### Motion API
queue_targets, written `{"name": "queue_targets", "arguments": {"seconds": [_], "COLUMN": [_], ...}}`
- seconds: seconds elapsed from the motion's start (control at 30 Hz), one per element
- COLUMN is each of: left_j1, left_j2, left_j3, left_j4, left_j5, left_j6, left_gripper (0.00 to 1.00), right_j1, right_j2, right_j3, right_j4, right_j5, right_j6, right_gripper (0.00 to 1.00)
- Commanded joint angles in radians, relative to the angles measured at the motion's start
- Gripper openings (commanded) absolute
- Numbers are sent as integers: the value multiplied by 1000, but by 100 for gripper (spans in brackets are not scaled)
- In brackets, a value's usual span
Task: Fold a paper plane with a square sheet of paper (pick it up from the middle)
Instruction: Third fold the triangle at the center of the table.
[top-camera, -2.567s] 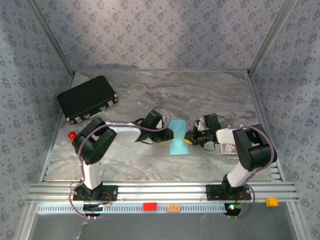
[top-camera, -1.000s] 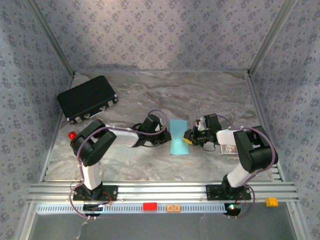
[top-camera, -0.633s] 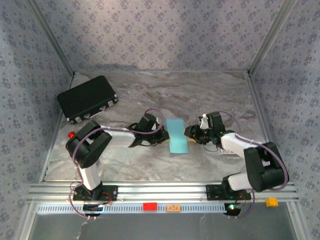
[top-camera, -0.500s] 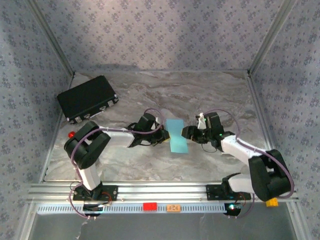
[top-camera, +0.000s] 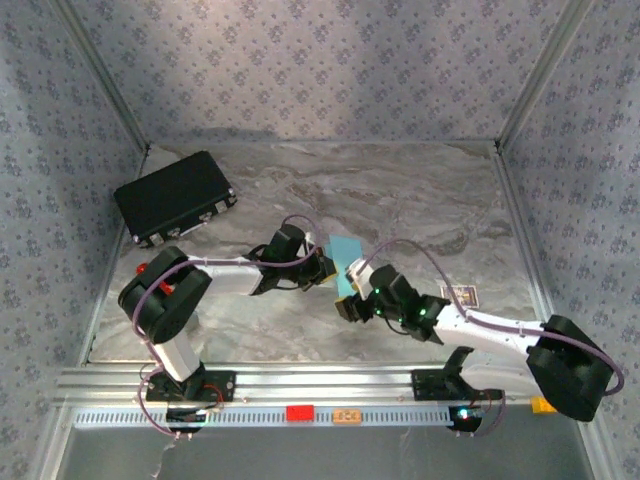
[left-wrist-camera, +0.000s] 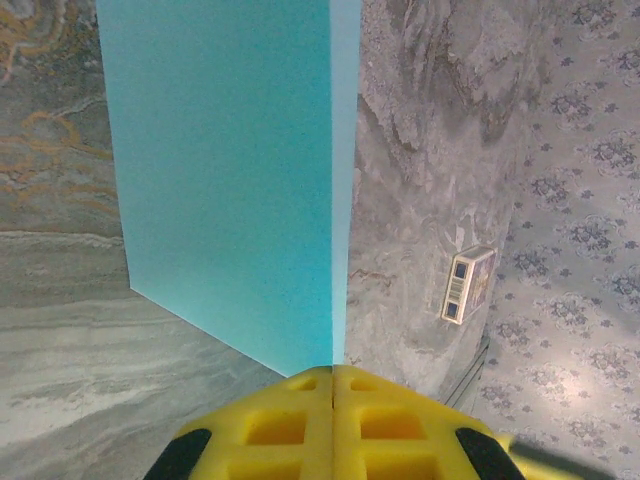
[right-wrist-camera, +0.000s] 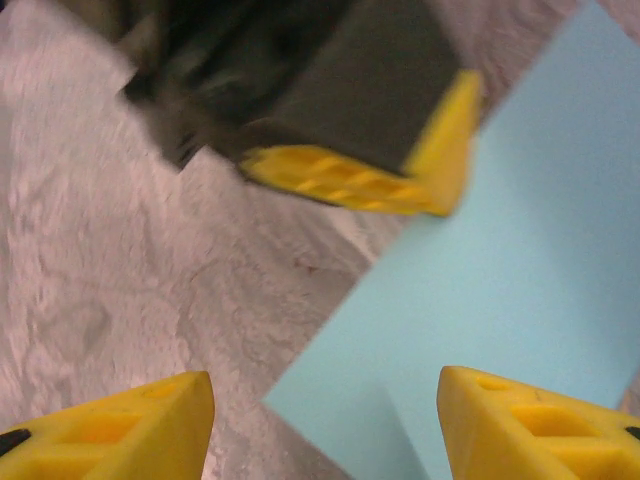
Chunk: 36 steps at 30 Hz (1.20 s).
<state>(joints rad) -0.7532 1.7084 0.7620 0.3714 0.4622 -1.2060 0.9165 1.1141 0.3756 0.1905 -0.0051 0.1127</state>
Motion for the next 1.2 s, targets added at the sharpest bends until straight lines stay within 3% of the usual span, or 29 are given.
{"name": "queue_targets", "arguments": {"seconds": [0.0, 0.43, 0.83, 1.17], "left_j1": [3, 2, 2, 3], "left_j2": [-16, -17, -14, -16], "left_j3": [2, 8, 10, 10], "left_j4": [23, 15, 5, 1], "left_j5": [27, 31, 28, 27], "left_j6": [-4, 5, 9, 9], "left_gripper": [0, 0, 0, 0], "right_j1": [83, 211, 213, 212], "right_j2": [18, 207, 144, 147], "right_j3": [-20, 21, -17, -13], "right_j4": [96, 174, 161, 139], "right_j5": [182, 465, 467, 474], "right_j6": [-216, -290, -268, -263], "right_gripper": [63, 62, 38, 29]}}
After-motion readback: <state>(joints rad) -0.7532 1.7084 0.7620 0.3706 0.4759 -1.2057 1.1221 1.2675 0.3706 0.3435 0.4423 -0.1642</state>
